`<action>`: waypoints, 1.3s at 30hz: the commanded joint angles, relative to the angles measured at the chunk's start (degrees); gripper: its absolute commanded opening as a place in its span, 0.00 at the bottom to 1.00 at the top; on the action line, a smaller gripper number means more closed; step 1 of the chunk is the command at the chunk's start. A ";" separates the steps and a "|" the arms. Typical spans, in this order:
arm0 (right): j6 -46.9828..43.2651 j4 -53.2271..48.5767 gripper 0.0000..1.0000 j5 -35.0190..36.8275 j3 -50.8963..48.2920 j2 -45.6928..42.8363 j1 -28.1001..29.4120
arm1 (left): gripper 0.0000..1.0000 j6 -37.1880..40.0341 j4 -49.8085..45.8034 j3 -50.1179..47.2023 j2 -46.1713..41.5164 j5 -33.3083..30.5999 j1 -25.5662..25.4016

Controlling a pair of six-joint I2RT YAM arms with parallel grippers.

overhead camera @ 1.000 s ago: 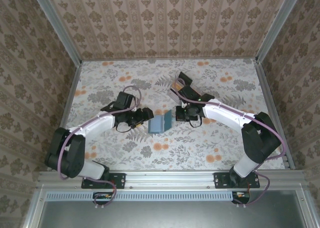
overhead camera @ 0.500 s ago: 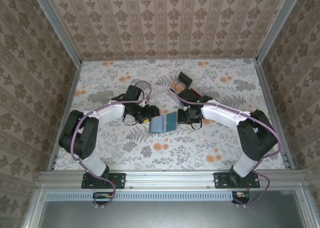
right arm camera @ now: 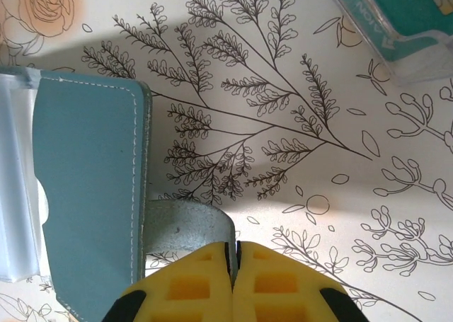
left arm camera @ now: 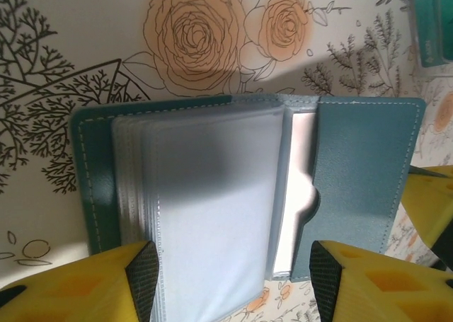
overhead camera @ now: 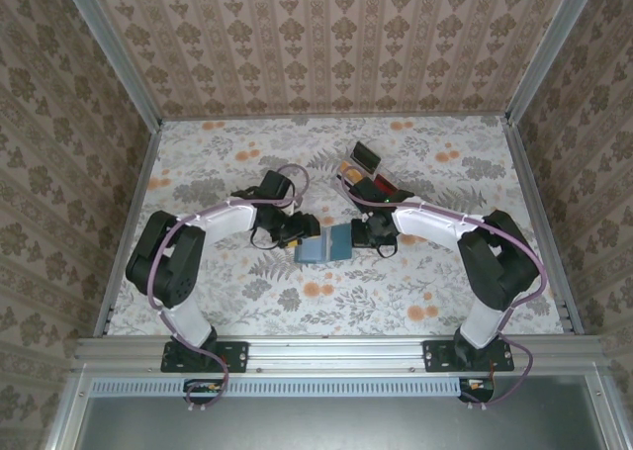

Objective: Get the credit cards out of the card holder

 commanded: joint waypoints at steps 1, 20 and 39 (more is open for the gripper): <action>-0.46 -0.22 0.06 -0.03 0.08 1.15 -0.24 | 0.61 -0.93 -1.85 1.33 1.45 -1.44 -0.49; 0.80 1.25 0.06 -2.81 -0.50 2.29 -0.01 | 0.60 0.94 -2.70 4.06 2.33 0.47 -3.28; 1.17 -0.74 0.17 0.17 0.48 -3.27 0.19 | 0.58 1.13 -3.97 5.19 3.06 -0.88 -4.29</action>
